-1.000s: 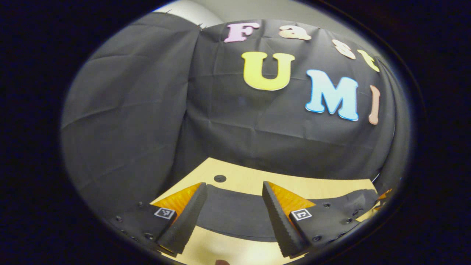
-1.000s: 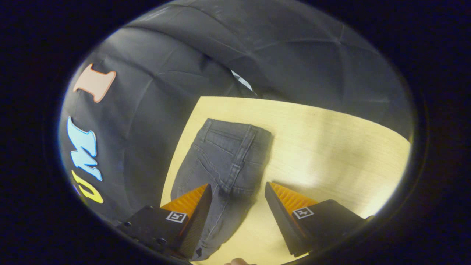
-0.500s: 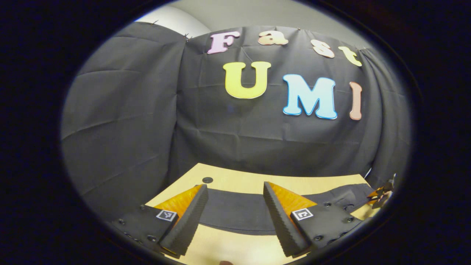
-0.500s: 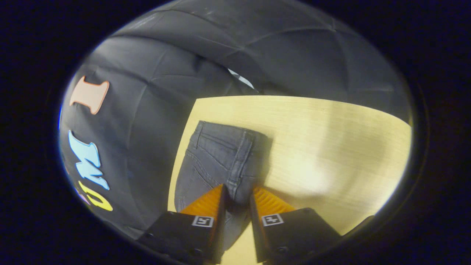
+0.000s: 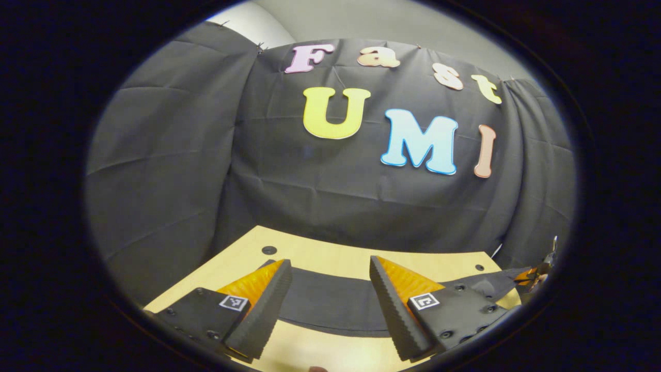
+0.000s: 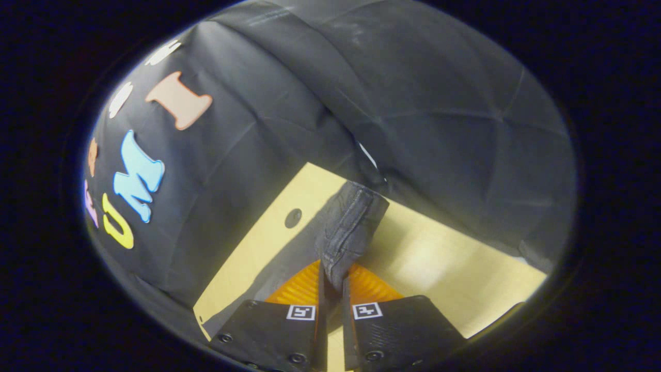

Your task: Grasp the waist and the cuffs of the jeans and fold them to make the two legs overlap; first hold the waist and fold one-third of the jeans toward the cuffs, then hold the cuffs and fold the remaining one-third in the same direction to finish folding.

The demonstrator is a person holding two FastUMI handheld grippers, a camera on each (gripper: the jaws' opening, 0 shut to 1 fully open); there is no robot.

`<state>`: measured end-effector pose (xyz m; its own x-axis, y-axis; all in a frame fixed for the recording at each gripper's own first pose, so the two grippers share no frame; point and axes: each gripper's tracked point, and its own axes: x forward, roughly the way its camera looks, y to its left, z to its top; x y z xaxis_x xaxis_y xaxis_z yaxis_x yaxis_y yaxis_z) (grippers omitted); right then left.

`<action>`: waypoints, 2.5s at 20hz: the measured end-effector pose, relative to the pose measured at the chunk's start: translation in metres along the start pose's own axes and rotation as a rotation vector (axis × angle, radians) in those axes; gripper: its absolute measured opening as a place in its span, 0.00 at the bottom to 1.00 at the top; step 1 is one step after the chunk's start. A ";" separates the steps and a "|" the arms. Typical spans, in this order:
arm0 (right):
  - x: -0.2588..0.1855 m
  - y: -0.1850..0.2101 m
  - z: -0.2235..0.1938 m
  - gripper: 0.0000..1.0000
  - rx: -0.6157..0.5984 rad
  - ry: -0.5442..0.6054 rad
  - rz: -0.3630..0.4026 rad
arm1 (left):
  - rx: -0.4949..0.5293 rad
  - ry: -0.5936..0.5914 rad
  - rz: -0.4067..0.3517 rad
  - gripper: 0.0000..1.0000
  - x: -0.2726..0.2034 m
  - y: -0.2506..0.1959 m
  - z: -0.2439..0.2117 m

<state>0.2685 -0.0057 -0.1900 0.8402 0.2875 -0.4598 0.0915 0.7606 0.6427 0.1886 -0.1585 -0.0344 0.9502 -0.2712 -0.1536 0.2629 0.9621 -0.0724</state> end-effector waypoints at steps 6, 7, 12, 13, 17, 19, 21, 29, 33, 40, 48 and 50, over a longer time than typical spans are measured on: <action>-0.073 0.076 0.028 0.11 -0.199 -0.202 0.197 | -0.009 0.002 -0.034 0.97 -0.007 -0.015 -0.003; -0.078 0.097 0.025 0.11 -0.253 -0.219 0.230 | -0.013 0.004 -0.036 0.99 -0.010 -0.017 -0.004; -0.096 0.200 -0.036 0.11 -0.605 -0.268 0.376 | -0.026 0.003 -0.029 0.98 -0.016 -0.014 -0.005; -0.098 0.218 -0.055 0.06 -0.682 -0.268 0.401 | -0.030 0.002 -0.027 0.97 -0.019 -0.014 -0.004; -0.095 0.258 -0.134 0.06 -0.908 -0.258 0.477 | -0.041 -0.009 -0.003 0.97 -0.025 -0.002 -0.005; -0.085 0.270 -0.176 0.11 -0.948 -0.200 0.514 | -0.044 -0.010 0.009 0.97 -0.028 0.006 -0.008; -0.069 0.271 -0.219 0.07 -0.978 -0.132 0.529 | -0.046 -0.007 0.020 0.97 -0.031 0.013 -0.011; -0.028 0.254 -0.331 0.13 -1.129 0.037 0.526 | -0.082 0.029 0.062 0.97 -0.040 0.042 -0.035; -0.024 0.246 -0.337 0.29 -1.134 0.070 0.497 | -0.097 0.050 0.078 0.98 -0.040 0.052 -0.048; -0.076 0.248 -0.295 0.95 -1.111 -0.015 0.515 | -0.272 0.161 0.128 0.98 -0.010 0.089 -0.091; -0.138 0.228 -0.200 0.95 -0.886 -0.122 0.373 | -0.941 0.387 0.202 0.98 0.089 0.170 -0.183; -0.152 0.219 -0.177 0.95 -0.821 -0.145 0.327 | -1.034 0.420 0.233 0.99 0.107 0.186 -0.199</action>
<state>0.0664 0.2202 -0.0883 0.8215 0.5292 -0.2125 -0.5293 0.8462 0.0613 0.3057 -0.0139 -0.2605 0.7757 -0.2646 -0.5730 -0.3610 0.5588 -0.7466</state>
